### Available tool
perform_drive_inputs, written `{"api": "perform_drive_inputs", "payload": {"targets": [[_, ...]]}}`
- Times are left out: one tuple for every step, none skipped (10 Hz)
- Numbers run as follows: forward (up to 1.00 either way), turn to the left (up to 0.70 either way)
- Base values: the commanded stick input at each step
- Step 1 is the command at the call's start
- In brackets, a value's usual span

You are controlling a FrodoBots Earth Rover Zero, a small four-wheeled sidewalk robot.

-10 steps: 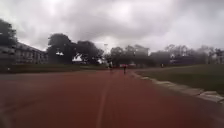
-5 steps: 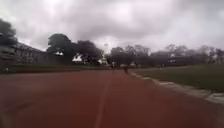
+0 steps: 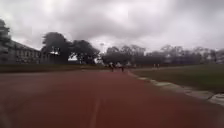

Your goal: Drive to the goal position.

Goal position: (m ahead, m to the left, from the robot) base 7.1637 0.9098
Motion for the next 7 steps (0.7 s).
{"api": "perform_drive_inputs", "payload": {"targets": [[0.50,0.02],[0.50,0.02],[0.50,0.02],[0.50,0.02],[0.50,0.02],[0.50,0.02],[0.50,0.02]]}}
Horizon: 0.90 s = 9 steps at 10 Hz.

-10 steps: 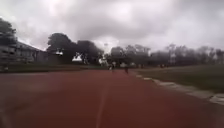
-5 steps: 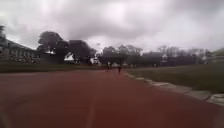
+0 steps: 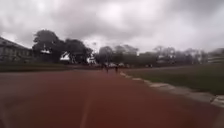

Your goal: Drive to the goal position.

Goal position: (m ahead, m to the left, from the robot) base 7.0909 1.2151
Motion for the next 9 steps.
{"api": "perform_drive_inputs", "payload": {"targets": [[0.50,0.02],[0.50,0.02],[0.50,0.02],[0.50,0.02],[0.50,0.02],[0.50,0.02],[0.50,0.02],[0.50,0.02],[0.50,0.02]]}}
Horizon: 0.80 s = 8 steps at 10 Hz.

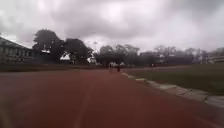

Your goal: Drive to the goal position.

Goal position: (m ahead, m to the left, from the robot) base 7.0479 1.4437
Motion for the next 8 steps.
{"api": "perform_drive_inputs", "payload": {"targets": [[0.50,0.02],[0.50,0.02],[0.50,0.02],[0.50,0.02],[0.50,0.02],[0.50,0.02],[0.50,0.02],[0.50,0.02]]}}
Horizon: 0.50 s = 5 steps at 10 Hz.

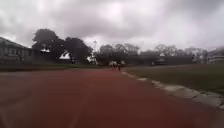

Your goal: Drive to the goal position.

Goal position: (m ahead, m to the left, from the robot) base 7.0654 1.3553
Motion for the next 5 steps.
{"api": "perform_drive_inputs", "payload": {"targets": [[0.50,0.02],[0.50,0.02],[0.50,0.02],[0.50,0.02],[0.50,0.02]]}}
